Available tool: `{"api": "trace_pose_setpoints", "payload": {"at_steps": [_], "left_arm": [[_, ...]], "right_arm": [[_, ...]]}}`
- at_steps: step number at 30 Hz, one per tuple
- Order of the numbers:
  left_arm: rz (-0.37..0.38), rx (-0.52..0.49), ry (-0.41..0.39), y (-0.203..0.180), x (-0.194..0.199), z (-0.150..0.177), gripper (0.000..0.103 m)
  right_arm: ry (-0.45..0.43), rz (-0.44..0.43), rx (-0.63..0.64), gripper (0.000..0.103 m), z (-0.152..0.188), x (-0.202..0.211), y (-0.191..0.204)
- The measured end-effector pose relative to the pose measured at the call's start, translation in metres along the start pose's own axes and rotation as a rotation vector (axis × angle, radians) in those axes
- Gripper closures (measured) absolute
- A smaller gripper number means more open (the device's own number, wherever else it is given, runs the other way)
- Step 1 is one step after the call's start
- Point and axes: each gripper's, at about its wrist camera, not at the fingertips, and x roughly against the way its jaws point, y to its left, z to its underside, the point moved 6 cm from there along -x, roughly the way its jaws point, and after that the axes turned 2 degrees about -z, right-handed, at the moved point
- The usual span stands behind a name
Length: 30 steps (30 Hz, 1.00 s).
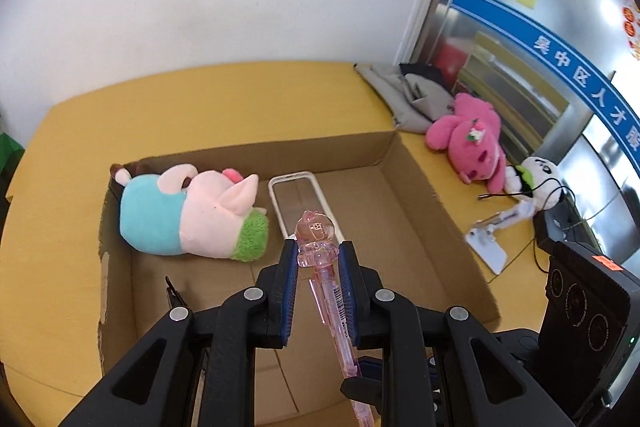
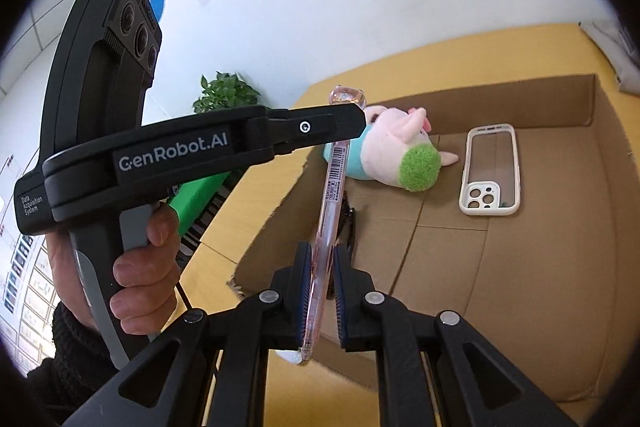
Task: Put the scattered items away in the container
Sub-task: 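Lift the pink pen and carry it over the box with the right tool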
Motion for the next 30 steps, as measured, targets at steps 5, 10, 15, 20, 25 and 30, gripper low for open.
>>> {"api": "trace_pose_setpoints", "payload": {"at_steps": [5,10,15,20,25,30], "left_arm": [[0.001,0.021,0.089,0.013,-0.048,0.008,0.082],[-0.013,0.016,0.181,0.017,-0.089,0.03,0.082],[-0.029,0.013,0.245,0.018,-0.114,0.04,0.082],[-0.059,0.001,0.317,0.021,-0.135,0.05,0.082],[-0.073,0.016,0.383,0.026,-0.155,0.064,0.083],[-0.082,0.006,0.383,0.024,-0.154,0.064,0.083]], "right_arm": [[0.077,0.027,-0.096,0.093,0.001,-0.044,-0.039],[0.15,0.05,-0.167,0.093,0.018,-0.068,-0.064],[0.201,0.107,-0.174,0.093,0.025,-0.077,-0.073],[0.26,0.132,-0.2,0.093,0.032,-0.088,-0.083],[0.304,0.151,-0.225,0.095,0.036,-0.094,-0.09],[0.325,0.171,-0.234,0.092,0.038,-0.097,-0.092]]}}
